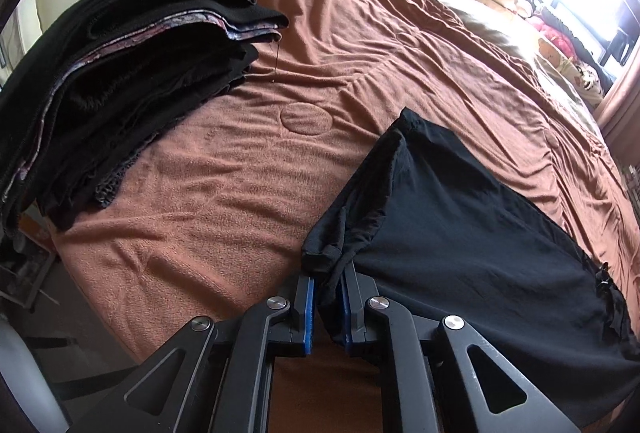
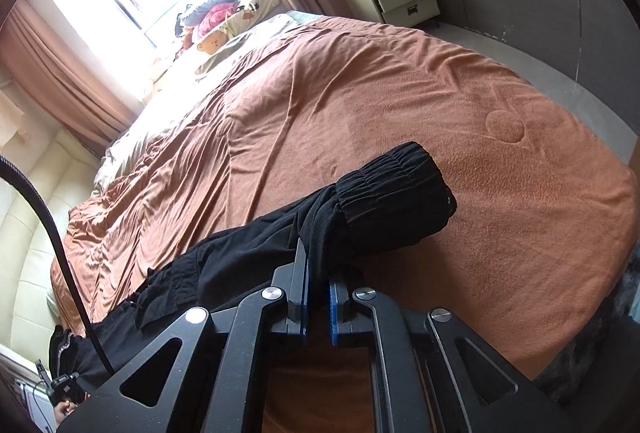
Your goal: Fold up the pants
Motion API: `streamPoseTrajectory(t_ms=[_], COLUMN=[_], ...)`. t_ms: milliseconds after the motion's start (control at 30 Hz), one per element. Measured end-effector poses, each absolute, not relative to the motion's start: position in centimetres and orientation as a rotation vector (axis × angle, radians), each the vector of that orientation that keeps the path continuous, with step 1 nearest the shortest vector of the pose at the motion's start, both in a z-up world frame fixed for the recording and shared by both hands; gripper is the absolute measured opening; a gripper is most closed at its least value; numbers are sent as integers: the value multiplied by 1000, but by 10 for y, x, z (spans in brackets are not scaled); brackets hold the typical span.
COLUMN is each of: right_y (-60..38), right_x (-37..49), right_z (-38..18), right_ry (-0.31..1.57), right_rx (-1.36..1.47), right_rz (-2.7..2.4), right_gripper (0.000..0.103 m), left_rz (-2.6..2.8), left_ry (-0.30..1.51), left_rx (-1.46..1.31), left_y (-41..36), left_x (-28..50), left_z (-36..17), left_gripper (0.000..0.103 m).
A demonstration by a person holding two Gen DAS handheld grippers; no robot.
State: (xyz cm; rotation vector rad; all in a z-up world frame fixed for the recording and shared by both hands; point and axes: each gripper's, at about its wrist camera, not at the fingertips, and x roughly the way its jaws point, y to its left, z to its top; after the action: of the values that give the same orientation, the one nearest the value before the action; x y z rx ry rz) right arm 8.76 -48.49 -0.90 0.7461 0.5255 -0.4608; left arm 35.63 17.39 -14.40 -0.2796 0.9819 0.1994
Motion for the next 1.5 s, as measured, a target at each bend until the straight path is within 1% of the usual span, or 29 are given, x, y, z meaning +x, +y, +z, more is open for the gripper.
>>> streamPoseTrajectory(t_ms=[33, 100, 167, 233, 267, 300, 333, 367, 400, 433, 533, 633, 833, 900, 967, 1033, 1300, 1400, 1500], right_y=[-485, -485, -483, -479, -475, -469, -464, -458, -451, -444, -422, -396, -355, -348, -337, -330, -310, -306, -300], right_x=[87, 88, 88, 83, 79, 75, 70, 65, 59, 52, 39, 38, 44, 52, 60, 69, 97, 112, 124], right_z=[-17, -32, -44, -51, -52, -53, -51, -50, -48, -47, -46, -48, -58, -62, -67, -73, -86, -88, -89], right_ry=[527, 563, 610, 618, 618, 618, 616, 608, 597, 584, 558, 569, 624, 648, 679, 701, 742, 760, 764], right_rx=[754, 758, 763, 780, 784, 779, 769, 758, 751, 749, 750, 711, 637, 624, 600, 590, 560, 552, 537], right_rz=[-457, -473, -482, -459, -445, -438, -437, -440, -439, -427, -374, -330, -287, -263, -253, -226, -178, -172, -165], right_gripper=[10, 12, 19, 40, 45, 55, 63, 67, 74, 75, 75, 75, 75, 75, 70, 66, 64, 55, 55], left_rz=[203, 217, 211, 196, 193, 191, 189, 186, 182, 177, 162, 143, 124, 122, 115, 113, 78, 53, 49], left_ry=[991, 1013, 1019, 1016, 1009, 998, 984, 970, 958, 944, 915, 901, 873, 860, 847, 845, 829, 850, 860], left_rx=[-278, -269, -278, -304, -314, -319, -321, -320, -319, -319, -324, -320, -329, -316, -314, -305, -299, -320, -332], left_y=[174, 175, 177, 180, 182, 182, 183, 183, 183, 183, 181, 177, 173, 171, 169, 166, 154, 150, 148], left_x=[356, 354, 349, 343, 340, 336, 332, 328, 324, 321, 309, 298, 275, 267, 260, 254, 234, 232, 230], left_z=[-150, -160, -165, -166, -165, -164, -161, -158, -154, -151, -143, -138, -131, -130, -132, -134, -139, -145, -150], left_gripper=[16, 25, 31, 36, 42, 46, 48, 54, 59, 60, 62, 62, 63, 66, 69, 69, 69, 69, 69])
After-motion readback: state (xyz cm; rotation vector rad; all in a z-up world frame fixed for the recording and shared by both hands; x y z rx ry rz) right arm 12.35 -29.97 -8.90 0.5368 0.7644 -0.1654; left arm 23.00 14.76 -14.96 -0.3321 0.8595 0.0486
